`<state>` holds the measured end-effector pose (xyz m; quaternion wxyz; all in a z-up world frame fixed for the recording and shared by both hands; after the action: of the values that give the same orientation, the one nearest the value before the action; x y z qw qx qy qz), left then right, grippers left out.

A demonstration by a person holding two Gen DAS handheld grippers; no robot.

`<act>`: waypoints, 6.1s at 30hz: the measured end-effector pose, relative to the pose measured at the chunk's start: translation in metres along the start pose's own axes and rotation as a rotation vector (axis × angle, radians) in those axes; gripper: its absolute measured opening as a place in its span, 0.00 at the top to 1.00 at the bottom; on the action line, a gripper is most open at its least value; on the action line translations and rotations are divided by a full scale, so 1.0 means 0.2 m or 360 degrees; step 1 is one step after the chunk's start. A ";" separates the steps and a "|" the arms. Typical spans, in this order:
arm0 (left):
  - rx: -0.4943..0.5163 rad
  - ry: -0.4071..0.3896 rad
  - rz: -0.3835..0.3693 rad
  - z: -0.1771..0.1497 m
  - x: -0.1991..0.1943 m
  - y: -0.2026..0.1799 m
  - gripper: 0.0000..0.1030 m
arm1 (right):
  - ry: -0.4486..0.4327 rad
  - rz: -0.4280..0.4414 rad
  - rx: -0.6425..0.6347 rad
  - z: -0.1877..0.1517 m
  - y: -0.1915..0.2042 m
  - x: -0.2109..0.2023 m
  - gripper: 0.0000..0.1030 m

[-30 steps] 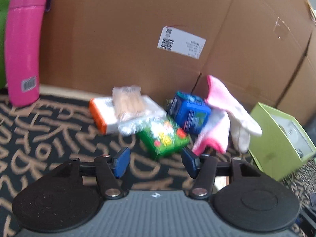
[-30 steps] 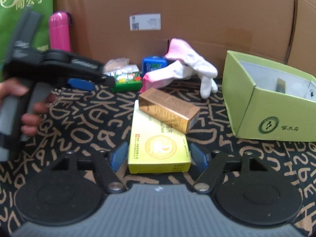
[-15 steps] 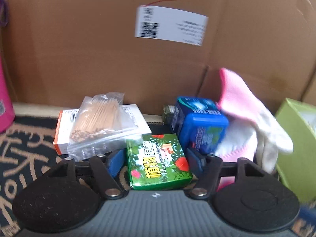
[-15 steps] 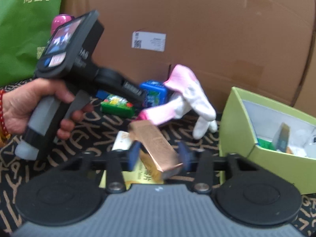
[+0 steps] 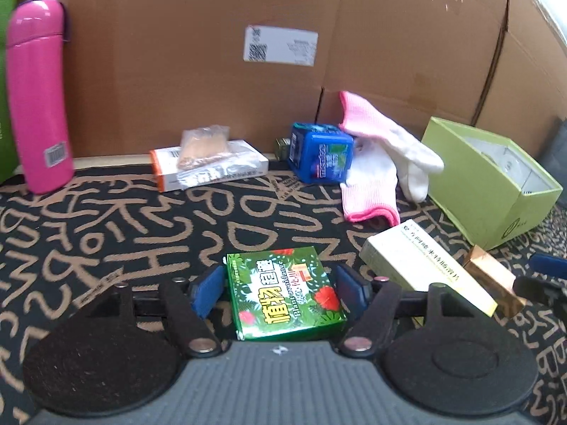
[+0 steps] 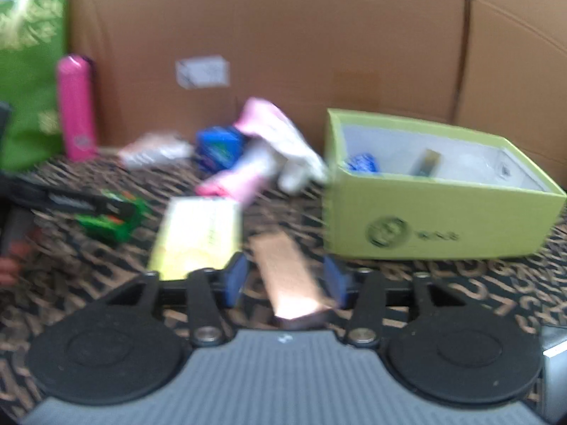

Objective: Organize objects
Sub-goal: 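Grasp green tea box with left tool while right tool grasps yellow medicine box, then carry both boxes into lime-green box and open both tools, then grasp toothpick bag with left tool while right tool grasps copper box, then carry toothpick bag and copper box into lime-green box, open both tools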

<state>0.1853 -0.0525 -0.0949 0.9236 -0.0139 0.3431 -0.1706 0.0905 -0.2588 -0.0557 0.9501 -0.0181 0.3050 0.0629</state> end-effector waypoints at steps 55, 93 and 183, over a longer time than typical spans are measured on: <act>0.0332 -0.0230 -0.0514 0.62 0.16 -1.19 0.36 | -0.0220 -0.0642 0.0140 0.43 -1.06 -0.04 0.36; 0.0074 -0.0196 0.0002 0.14 -0.09 -0.44 0.05 | -0.0201 -0.0068 0.0026 0.15 -0.31 -0.11 0.00; 0.0331 -0.0082 -0.0450 0.63 0.37 -1.28 0.82 | -0.0200 -0.0461 0.0178 0.41 -0.96 0.13 0.71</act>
<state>0.2385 -0.3296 -0.0088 0.8953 0.0294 0.2943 -0.3330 0.1836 -0.4400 -0.0046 0.9660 -0.0050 0.2421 -0.0908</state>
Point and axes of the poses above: each gripper's, at about its wrist camera, not at the fingertips, and x roughly the way its jaws point, y to its left, z to its top, the point moved 5 cm from there along x, roughly the way its jaws point, and after that the axes turned 3 degrees about y, right-handed, at the moved point
